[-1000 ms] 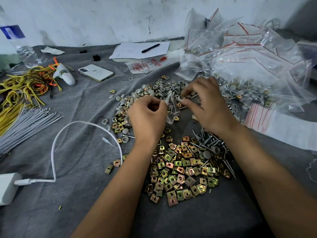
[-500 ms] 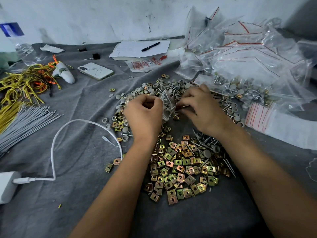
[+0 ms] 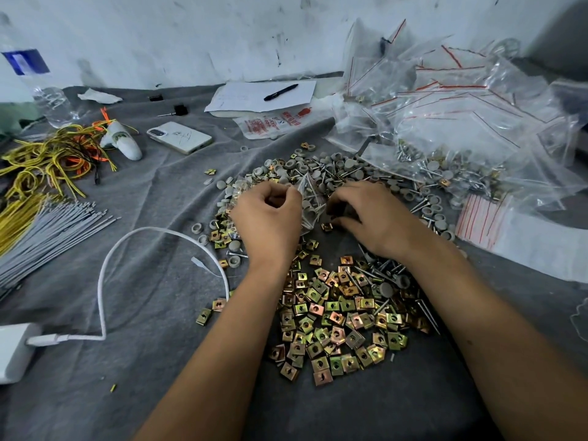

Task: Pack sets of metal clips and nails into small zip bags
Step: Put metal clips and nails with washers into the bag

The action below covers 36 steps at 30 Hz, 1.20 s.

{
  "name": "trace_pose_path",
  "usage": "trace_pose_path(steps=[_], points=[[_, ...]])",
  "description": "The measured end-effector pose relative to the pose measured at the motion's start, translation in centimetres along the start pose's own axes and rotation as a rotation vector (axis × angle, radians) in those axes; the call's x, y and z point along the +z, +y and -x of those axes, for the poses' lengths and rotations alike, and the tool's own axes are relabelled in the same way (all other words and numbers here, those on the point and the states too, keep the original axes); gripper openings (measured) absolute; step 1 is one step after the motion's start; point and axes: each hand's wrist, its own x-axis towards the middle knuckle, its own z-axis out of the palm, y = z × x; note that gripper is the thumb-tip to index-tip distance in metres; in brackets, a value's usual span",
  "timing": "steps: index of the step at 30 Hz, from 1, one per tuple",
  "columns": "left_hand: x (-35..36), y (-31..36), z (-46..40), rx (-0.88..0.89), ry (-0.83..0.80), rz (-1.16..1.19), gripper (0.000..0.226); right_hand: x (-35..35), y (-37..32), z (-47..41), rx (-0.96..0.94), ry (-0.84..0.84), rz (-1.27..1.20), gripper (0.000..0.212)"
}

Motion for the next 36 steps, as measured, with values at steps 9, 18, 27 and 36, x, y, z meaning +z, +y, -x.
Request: trace_pose_path(steps=[9,18,27,36], points=[[0.1,-0.1,0.0,0.055,-0.032,-0.024,0.024,-0.7,-1.6,0.4,-0.174,0.423,-0.207,0.02],[0.2,0.3,-0.2,-0.083,-0.108,0.153,0.022,0.0,-1.8,0.1,-0.293,0.162,-0.047,0.017],[-0.9,0.1,-1.0,-0.312,-0.149,0.436,0.034,-0.9,-2.0,0.4,-0.2,0.446,-0.134,0.027],[0.1,-0.1,0.2,0.201,-0.065,-0.136,0.029,-2.9,3.9,1.7,0.759,0.251,0.277,0.05]])
